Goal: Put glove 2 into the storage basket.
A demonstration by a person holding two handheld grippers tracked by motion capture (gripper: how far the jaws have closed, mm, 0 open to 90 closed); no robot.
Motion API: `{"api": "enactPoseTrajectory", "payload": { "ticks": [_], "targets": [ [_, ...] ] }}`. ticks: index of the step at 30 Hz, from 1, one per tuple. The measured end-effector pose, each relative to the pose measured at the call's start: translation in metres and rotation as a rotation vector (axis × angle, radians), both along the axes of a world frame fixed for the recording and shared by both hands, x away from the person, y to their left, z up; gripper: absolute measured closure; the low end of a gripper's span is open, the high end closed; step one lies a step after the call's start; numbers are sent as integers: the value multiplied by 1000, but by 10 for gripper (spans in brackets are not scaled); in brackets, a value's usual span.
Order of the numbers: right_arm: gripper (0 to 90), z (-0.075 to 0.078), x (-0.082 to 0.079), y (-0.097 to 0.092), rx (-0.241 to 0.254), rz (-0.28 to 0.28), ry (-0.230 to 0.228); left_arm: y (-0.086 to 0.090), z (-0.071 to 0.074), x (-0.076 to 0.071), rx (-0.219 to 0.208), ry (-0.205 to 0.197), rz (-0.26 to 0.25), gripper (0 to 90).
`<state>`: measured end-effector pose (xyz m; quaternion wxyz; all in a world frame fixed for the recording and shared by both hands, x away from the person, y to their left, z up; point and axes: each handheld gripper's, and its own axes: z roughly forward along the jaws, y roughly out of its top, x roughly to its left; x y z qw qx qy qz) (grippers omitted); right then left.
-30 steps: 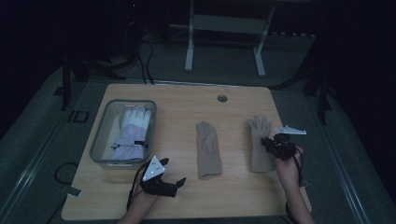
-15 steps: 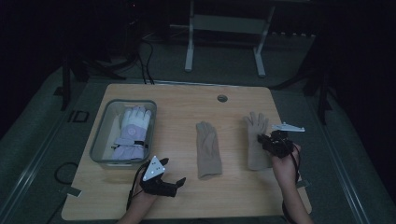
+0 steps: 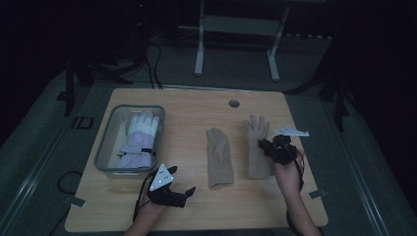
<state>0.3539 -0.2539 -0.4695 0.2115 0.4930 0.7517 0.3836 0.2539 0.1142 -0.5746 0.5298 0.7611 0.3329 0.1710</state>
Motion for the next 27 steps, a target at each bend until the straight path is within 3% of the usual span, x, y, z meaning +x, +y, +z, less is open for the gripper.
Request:
{"api": "enactPoseTrajectory", "payload": {
  "ticks": [18,27],
  "targets": [
    [822,13,-3,72,38,100,-25,2,2,-1,-3,-10,-3,19],
    [821,5,-2,99,56,134,-6,3,3,-2,-5,-12,-8,19]
  ]
}}
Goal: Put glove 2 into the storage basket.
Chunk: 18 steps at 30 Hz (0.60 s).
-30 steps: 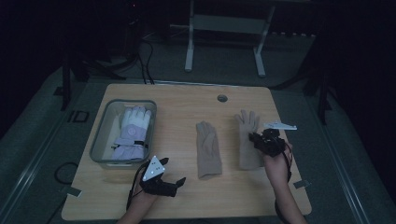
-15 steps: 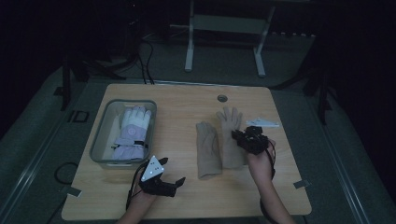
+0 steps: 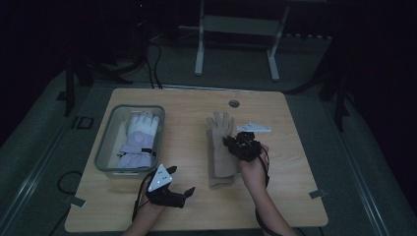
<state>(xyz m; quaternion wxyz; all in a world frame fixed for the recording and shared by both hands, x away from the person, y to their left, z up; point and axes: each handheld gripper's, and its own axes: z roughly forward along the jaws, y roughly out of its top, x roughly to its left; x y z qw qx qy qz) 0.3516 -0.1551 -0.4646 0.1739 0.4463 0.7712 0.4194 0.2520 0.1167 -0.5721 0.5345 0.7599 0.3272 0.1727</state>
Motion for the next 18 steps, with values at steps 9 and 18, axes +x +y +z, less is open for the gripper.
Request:
{"api": "enactPoseTrajectory", "payload": {
  "ticks": [9,18],
  "targets": [
    [820,-29,5,9,-14,-12,66,0,0,0,-3,0,-1,19],
    [816,-61,14,12,-42,-36,131,-1,0,0,0,3,-2,19]
  ]
}}
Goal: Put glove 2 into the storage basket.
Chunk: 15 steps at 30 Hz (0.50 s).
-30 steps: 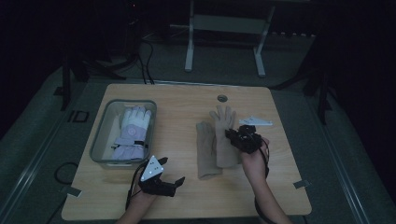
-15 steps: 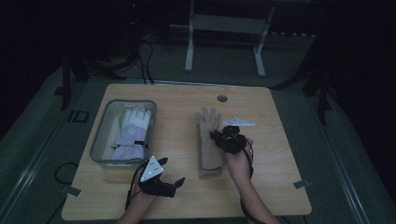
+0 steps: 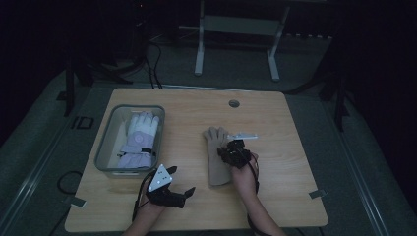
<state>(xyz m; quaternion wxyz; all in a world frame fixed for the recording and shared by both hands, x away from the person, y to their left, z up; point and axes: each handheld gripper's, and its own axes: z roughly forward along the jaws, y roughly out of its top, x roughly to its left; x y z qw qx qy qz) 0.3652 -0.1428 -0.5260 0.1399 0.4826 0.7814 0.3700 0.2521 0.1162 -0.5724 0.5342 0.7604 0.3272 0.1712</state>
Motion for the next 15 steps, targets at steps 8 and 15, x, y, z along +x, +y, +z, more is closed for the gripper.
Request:
{"api": "enactPoseTrajectory", "payload": {
  "ticks": [8,15],
  "targets": [
    [789,-18,3,-1,-28,9,35,2,0,0,-15,7,-2,19],
    [648,-2,-2,-7,-26,29,1,-3,0,0,9,12,-26,19]
  ]
}}
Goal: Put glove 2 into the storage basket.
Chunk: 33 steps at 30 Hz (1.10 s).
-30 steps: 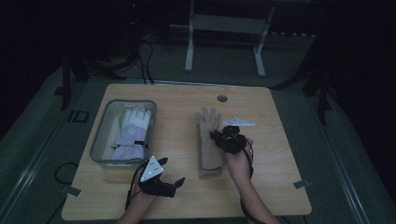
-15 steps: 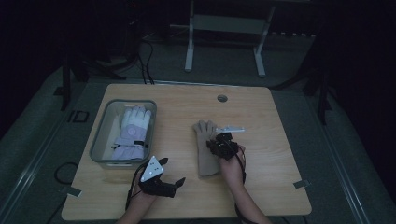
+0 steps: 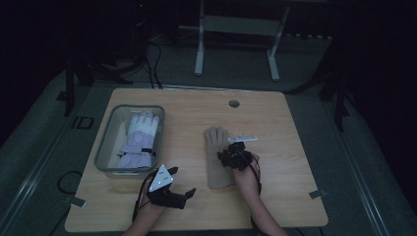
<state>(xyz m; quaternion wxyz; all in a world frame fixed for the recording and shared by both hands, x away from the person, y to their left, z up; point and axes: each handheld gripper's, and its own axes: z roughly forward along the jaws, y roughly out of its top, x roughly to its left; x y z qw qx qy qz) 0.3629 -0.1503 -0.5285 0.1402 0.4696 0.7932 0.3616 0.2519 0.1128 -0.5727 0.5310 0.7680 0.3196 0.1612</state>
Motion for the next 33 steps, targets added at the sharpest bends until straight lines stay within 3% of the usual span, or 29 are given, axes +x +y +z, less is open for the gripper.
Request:
{"api": "enactPoseTrajectory", "payload": {
  "ticks": [5,8,13,20,22,26,31,33],
  "targets": [
    [546,15,0,-14,-12,-8,-35,-4,0,1,14,0,-10,19],
    [518,19,3,-24,-27,-14,-30,-7,1,1,25,-3,-11,19],
    [443,20,5,-41,-7,-5,-12,-11,0,3,54,4,-6,19],
    [224,13,4,-53,-6,62,17,-12,3,3,65,24,4,19],
    [198,12,4,-56,19,63,21,-13,4,4,80,41,4,19],
    [194,11,2,-61,-1,72,12,-17,6,5,97,83,-12,19],
    [193,13,1,-69,-24,107,-52,-29,6,7,160,106,-43,19],
    [175,13,2,-71,-28,124,-55,-32,6,7,165,107,-65,23]
  ]
}}
